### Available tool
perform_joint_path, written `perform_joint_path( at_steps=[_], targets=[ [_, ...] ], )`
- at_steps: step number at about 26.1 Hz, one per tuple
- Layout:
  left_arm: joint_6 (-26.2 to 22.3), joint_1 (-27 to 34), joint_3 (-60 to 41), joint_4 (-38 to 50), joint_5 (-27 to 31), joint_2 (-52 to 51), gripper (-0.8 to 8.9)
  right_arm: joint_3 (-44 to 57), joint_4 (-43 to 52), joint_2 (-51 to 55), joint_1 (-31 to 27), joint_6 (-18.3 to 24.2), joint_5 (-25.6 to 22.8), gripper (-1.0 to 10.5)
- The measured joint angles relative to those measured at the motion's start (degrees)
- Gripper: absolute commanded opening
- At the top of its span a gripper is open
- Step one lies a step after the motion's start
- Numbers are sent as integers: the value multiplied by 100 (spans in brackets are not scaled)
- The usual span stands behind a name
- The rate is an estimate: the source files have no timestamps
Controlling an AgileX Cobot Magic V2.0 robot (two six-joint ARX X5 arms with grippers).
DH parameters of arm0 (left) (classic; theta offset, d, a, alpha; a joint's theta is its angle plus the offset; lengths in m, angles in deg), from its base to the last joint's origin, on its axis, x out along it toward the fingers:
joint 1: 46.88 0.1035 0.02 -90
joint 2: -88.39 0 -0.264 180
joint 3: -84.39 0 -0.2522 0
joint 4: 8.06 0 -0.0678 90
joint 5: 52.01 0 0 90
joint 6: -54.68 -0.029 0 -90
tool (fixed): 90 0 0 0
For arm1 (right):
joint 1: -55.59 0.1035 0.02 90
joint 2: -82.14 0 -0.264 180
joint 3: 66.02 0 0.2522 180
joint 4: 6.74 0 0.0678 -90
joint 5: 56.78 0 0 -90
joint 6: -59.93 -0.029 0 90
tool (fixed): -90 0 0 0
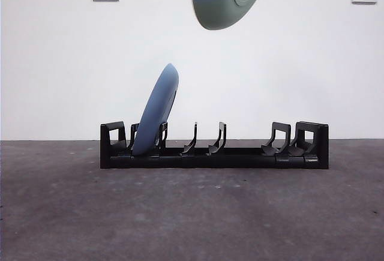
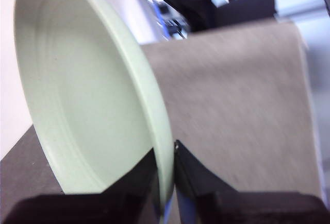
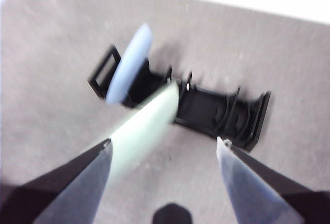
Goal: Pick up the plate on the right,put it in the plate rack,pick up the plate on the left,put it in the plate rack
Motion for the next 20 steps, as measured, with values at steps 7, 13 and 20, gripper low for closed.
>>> perform_joint_path(
  at_steps=[7, 13, 20],
  targets=[
    [1797, 826, 0, 1956, -83, 1088, -8, 37, 0, 973, 2, -2, 352, 346],
    [2190, 1001, 0, 2581, 328, 1733, -8, 435, 0, 1443, 2, -2, 748, 346],
    [2297, 1117, 0, 3095, 597, 2367, -8, 1193, -2, 1982, 2, -4, 793, 346]
  ],
)
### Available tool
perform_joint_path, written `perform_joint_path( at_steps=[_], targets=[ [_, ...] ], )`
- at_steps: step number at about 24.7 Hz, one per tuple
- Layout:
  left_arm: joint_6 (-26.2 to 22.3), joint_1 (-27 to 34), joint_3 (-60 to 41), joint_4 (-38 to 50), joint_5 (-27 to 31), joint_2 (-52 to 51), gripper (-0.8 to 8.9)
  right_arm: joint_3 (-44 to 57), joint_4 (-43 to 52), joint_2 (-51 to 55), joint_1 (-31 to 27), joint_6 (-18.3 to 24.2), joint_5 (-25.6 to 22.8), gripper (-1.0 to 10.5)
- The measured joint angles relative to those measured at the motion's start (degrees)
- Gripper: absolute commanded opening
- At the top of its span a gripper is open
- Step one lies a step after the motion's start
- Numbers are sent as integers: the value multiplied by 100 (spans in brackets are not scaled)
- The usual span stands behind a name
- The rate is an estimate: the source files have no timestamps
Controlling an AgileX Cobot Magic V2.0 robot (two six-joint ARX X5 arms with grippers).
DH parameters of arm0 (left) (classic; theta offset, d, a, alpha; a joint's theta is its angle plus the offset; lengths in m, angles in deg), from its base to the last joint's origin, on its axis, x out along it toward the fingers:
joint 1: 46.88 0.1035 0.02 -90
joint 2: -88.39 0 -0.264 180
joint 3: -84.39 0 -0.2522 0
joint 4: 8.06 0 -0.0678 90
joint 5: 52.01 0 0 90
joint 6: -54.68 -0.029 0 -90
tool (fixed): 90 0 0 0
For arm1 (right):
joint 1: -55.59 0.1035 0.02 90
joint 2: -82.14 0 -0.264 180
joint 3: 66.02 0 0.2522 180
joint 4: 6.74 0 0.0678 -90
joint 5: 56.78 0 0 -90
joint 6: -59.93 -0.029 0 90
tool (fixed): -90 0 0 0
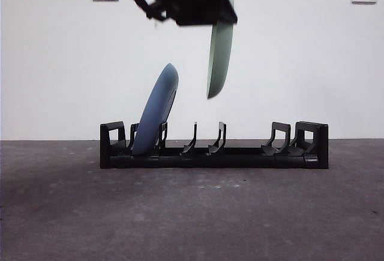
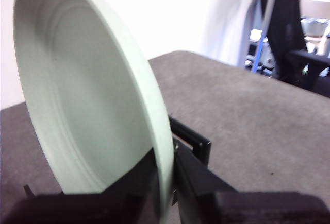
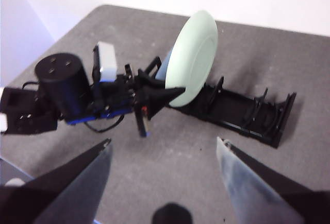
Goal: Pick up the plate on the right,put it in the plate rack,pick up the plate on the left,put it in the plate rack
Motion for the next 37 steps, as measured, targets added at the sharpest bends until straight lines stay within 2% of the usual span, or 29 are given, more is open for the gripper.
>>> perform_joint_path(
  at_steps=[8, 16, 30, 32, 35, 37],
  targets=[
    [42, 280, 0, 223, -4, 538, -8, 802, 0, 503, 2, -83, 2, 346],
    [85, 461, 164, 278, -271, 1008, -8, 1132, 0, 673, 2, -131, 2, 346],
    [-55, 457, 407, -358, -160, 1266, -8, 1217, 0, 671, 0, -131, 2, 346],
    [-83, 457, 409, -387, -164, 1266, 3, 1217, 0, 671, 2, -133, 2, 346],
    [-170, 450, 437, -503, -160, 1266, 174, 1217, 0, 671, 2, -140, 2, 346],
    [-205, 461, 437, -616, -247, 1266, 190, 1217, 0, 671, 0, -153, 2, 346]
  ],
)
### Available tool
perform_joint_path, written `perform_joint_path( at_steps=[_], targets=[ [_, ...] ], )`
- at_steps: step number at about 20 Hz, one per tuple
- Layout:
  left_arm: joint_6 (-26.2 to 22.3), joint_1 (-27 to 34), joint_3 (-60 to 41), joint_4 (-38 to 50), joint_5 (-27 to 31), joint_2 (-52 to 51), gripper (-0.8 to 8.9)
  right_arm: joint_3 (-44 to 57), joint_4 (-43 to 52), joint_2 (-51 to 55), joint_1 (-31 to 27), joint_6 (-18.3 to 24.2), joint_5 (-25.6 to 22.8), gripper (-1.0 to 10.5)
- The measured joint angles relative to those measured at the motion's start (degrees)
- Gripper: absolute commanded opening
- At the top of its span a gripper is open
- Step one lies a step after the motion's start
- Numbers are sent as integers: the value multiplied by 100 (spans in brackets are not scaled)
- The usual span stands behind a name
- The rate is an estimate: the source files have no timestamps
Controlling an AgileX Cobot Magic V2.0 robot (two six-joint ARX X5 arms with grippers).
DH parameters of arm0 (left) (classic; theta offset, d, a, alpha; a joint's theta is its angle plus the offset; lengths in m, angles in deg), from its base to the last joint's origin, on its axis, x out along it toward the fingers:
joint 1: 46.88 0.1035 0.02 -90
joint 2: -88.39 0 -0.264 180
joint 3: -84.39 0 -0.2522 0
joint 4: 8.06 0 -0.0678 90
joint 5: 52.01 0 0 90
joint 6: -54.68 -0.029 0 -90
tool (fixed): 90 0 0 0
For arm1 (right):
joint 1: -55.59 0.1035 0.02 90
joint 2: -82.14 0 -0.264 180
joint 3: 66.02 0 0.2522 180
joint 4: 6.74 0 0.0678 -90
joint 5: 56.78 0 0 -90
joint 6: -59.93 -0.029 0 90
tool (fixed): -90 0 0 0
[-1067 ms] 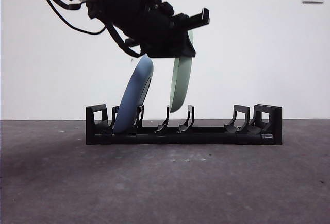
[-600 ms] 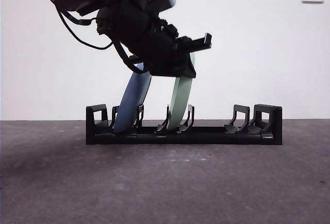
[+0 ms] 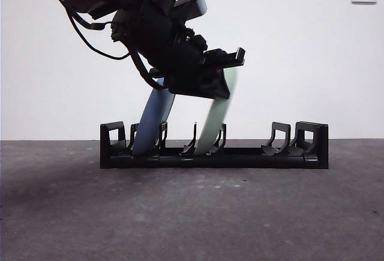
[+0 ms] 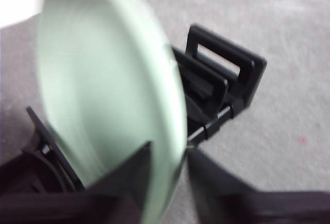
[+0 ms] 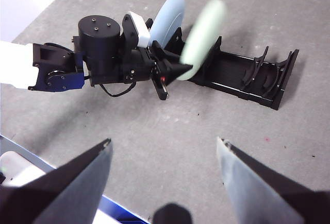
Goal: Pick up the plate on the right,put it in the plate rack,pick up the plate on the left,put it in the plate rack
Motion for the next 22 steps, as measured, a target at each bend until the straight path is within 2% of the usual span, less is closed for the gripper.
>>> perform_joint_path(
  at_steps=[10, 14, 17, 22],
  targets=[
    [-17, -151, 0, -11, -26, -13, 191, 0, 0, 0, 2, 0, 0, 346],
    [-17, -295, 0, -243, -31, -461, 191, 0, 0, 0, 0, 2, 0, 346],
    [-17, -317, 0, -905, -42, -1198, 191, 0, 0, 0, 2, 2, 0, 346],
    [-17, -317, 0, -2830, -46, -2804, 190, 0, 0, 0, 2, 94, 0, 346]
  ],
)
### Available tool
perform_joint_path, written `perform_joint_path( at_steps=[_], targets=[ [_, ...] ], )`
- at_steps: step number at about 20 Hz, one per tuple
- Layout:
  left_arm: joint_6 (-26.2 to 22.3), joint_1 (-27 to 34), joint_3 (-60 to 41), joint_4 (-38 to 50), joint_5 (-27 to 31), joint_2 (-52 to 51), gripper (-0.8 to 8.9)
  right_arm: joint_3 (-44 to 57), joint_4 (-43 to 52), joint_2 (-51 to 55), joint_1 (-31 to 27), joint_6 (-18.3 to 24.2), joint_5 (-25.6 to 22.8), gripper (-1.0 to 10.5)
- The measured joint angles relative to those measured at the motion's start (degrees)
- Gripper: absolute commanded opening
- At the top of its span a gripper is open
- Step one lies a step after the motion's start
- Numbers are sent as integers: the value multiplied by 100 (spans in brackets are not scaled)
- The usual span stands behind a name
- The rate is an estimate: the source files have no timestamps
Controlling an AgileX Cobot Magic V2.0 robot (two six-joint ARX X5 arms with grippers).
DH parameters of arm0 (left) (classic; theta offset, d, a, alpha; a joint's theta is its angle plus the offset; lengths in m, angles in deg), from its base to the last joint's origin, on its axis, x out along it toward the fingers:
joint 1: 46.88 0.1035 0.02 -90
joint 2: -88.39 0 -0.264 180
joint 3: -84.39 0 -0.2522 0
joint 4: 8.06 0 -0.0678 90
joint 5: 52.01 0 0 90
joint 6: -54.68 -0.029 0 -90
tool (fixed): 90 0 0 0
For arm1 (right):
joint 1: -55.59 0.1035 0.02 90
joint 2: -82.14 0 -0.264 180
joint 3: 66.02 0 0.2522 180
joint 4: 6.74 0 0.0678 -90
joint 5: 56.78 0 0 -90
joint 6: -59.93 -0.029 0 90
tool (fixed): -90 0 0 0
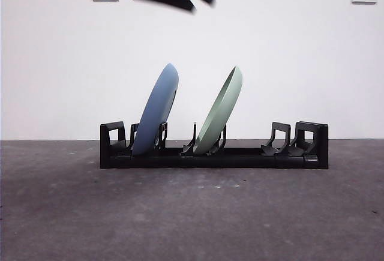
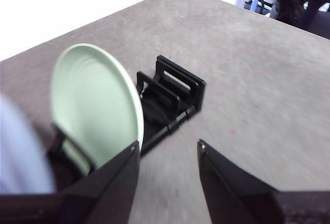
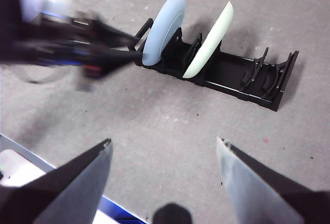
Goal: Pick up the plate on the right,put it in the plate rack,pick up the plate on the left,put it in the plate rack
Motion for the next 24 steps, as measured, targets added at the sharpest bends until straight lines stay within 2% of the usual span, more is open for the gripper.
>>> perform_joint_path(
  at_steps=[5, 10, 14, 15, 16, 18, 19, 24],
  targets=[
    [0, -87, 0, -1725, -22, -1906, 189, 0, 0, 0, -2, 125, 4, 344],
    [96, -103, 0, -2675, -509, -3298, 188, 195, 0, 2, -2, 175, 492, 343],
    [177, -103, 0, -3126, -581, -3864, 184, 557, -2, 0, -2, 186, 544, 340],
    [177, -103, 0, -3200, -579, -3901, 183, 647, 0, 0, -2, 190, 581, 301],
    [179, -103, 0, -3268, -579, -3904, 169, 745, -2, 0, 0, 192, 621, 210],
    [179, -103, 0, -3403, -581, -3886, -5, 896, 0, 0, 0, 197, 647, 32],
    [179, -103, 0, -3434, -581, -3858, -8, 935, -2, -4, -2, 212, 647, -14],
    [219, -103, 0, -3432, -581, -3755, -8, 946, -2, 0, 0, 308, 647, -12]
  ],
)
